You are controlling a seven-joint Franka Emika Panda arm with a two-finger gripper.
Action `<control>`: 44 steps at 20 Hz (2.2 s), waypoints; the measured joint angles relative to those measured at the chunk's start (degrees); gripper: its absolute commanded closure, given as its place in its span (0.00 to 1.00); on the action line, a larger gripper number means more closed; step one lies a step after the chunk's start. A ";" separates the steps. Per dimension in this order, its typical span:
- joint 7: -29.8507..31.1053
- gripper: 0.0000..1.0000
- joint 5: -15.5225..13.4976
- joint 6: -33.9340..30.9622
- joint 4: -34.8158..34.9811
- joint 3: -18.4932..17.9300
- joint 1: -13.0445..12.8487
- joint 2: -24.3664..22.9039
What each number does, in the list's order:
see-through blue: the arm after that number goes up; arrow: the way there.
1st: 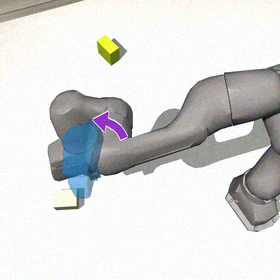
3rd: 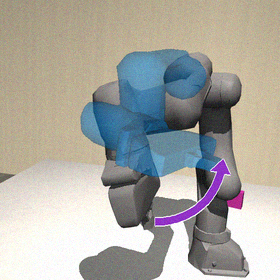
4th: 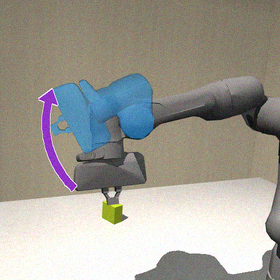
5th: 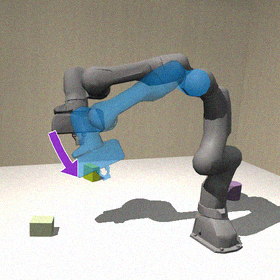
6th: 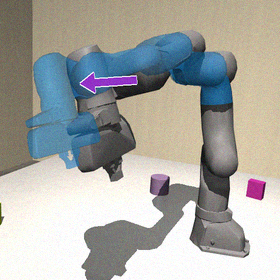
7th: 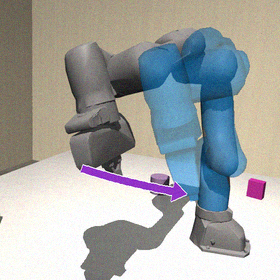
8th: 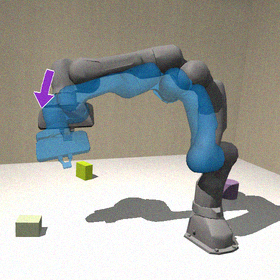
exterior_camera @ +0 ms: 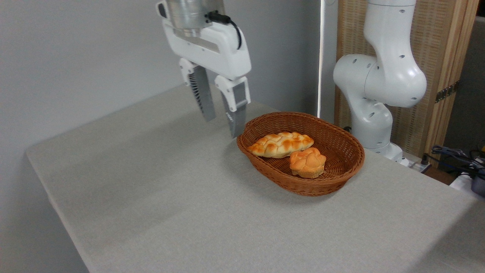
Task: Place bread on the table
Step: 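Move the open gripper over the braided bread loaf in the basket, then lower the gripper onto the braided loaf and close on it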
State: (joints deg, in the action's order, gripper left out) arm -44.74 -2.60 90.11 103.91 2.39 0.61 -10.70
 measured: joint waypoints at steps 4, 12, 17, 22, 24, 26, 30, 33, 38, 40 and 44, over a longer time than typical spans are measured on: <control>-4.03 0.00 -0.51 0.03 11.93 0.17 -2.22 -8.77; -13.53 0.00 -0.69 1.18 28.75 0.27 -12.59 -18.05; -14.71 0.00 -0.69 7.87 36.11 0.27 -16.62 -18.11; -15.90 0.00 0.40 11.25 38.91 0.25 -16.76 -18.12; -15.90 0.00 0.89 11.70 39.24 0.24 -16.76 -18.12; -15.90 0.00 1.06 12.28 39.75 0.24 -16.76 -18.12; -15.91 0.00 1.08 13.82 41.10 0.24 -16.77 -18.11; -15.91 0.26 1.09 15.67 42.69 0.24 -16.77 -18.10; -15.91 0.65 1.09 16.99 43.85 0.24 -16.77 -18.08; -15.91 0.64 1.09 16.99 43.85 0.24 -16.77 -18.09; -15.91 0.63 1.09 16.99 43.85 0.24 -16.77 -18.09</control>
State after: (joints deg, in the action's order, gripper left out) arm -60.65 -1.52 107.10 147.76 2.63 -16.15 -28.79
